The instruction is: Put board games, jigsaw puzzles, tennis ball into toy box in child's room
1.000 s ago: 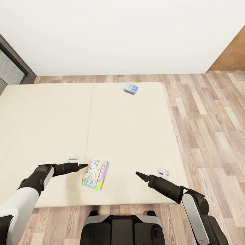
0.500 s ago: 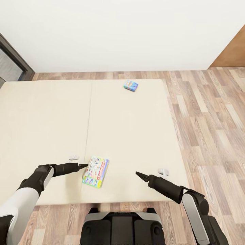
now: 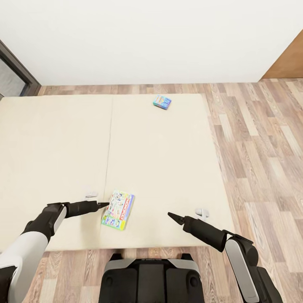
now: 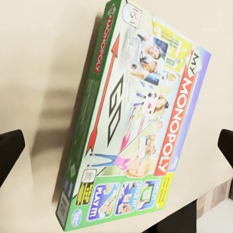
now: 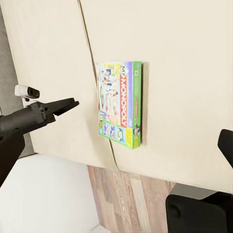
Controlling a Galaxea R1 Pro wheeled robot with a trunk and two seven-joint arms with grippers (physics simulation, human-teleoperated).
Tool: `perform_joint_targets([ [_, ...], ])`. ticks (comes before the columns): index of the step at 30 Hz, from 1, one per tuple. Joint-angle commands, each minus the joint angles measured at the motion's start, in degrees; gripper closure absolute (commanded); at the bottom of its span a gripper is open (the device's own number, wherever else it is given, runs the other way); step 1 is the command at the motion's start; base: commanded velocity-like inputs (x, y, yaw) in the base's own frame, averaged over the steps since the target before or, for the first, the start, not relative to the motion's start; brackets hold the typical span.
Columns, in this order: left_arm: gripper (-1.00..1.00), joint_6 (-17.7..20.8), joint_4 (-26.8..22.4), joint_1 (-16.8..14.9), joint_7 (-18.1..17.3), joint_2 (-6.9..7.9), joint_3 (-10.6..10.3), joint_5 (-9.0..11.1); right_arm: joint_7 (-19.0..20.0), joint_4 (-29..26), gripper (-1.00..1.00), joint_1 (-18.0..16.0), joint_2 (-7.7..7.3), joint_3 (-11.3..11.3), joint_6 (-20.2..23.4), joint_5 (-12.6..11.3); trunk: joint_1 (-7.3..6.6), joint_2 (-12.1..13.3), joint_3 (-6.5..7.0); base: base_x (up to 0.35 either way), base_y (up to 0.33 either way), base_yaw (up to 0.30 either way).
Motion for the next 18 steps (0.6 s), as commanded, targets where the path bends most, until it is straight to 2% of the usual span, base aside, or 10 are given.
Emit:
perform_joint_targets([
  [1,-1.0,0.5,-0.1,0.0,-0.4,-0.05,0.4,-0.3,0.3,0.0,-1.0,0.0,0.06,-0.2,0.4,0.2,0.03,-0.1,-0.16,0.0,0.0,0.0],
  [18,-1.0,0.6,-0.2,0.0,-0.3,-0.18,0.3,-0.4,0.3,0.0,-1.0,0.0,0.06,-0.2,0.2,0.4,0.03,-0.1,-1.77,0.0,0.0,0.0],
])
